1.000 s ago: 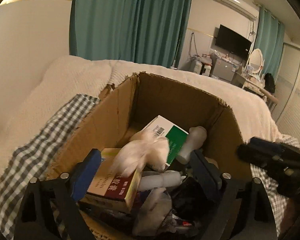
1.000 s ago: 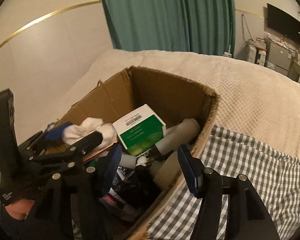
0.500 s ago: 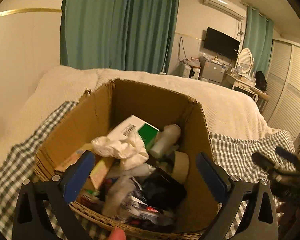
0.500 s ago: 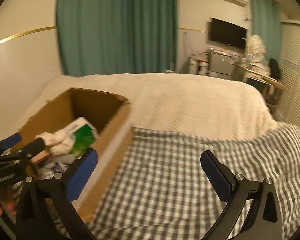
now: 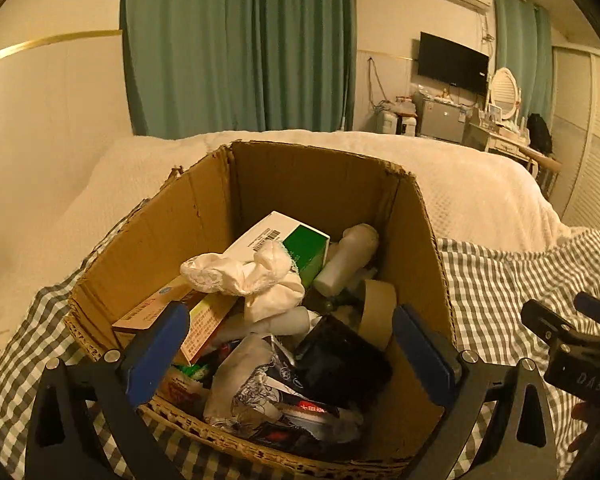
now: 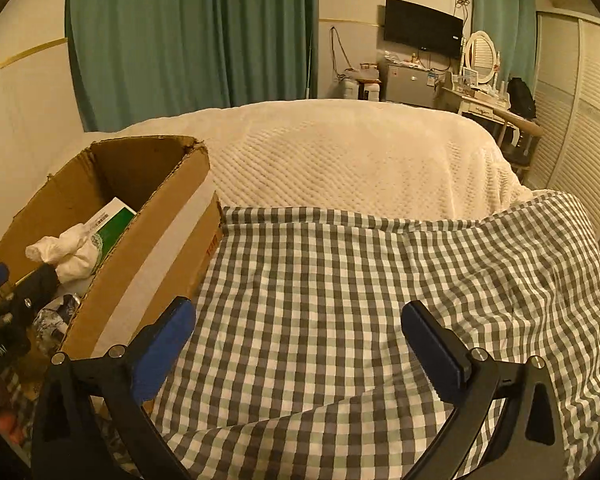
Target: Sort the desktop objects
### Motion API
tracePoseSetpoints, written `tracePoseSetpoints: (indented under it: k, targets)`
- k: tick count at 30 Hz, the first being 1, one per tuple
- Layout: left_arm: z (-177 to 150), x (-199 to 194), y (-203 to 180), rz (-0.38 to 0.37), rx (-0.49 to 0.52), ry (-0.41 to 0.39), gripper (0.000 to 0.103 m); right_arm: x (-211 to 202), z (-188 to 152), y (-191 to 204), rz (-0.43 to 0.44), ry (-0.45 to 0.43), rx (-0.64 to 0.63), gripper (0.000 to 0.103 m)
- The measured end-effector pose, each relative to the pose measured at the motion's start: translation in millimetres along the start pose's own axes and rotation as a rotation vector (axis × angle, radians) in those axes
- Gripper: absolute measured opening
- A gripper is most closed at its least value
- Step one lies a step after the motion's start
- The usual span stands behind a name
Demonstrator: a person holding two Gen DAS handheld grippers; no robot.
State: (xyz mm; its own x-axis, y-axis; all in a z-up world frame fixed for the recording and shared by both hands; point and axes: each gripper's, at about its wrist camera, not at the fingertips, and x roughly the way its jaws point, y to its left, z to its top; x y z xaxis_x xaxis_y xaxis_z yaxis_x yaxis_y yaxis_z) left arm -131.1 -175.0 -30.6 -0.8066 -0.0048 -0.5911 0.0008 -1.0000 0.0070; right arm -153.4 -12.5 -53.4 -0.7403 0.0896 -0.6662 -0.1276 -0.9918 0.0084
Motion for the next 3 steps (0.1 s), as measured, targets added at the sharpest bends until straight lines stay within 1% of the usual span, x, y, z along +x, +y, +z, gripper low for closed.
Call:
tracePoseSetpoints:
  k: [3]
  targets:
    - [-0.5, -2.6, -3.4, -0.049, 0.018, -0.011, 0.103, 1.5, -2.8, -0.6, 0.007, 0.010, 0.008, 0.102]
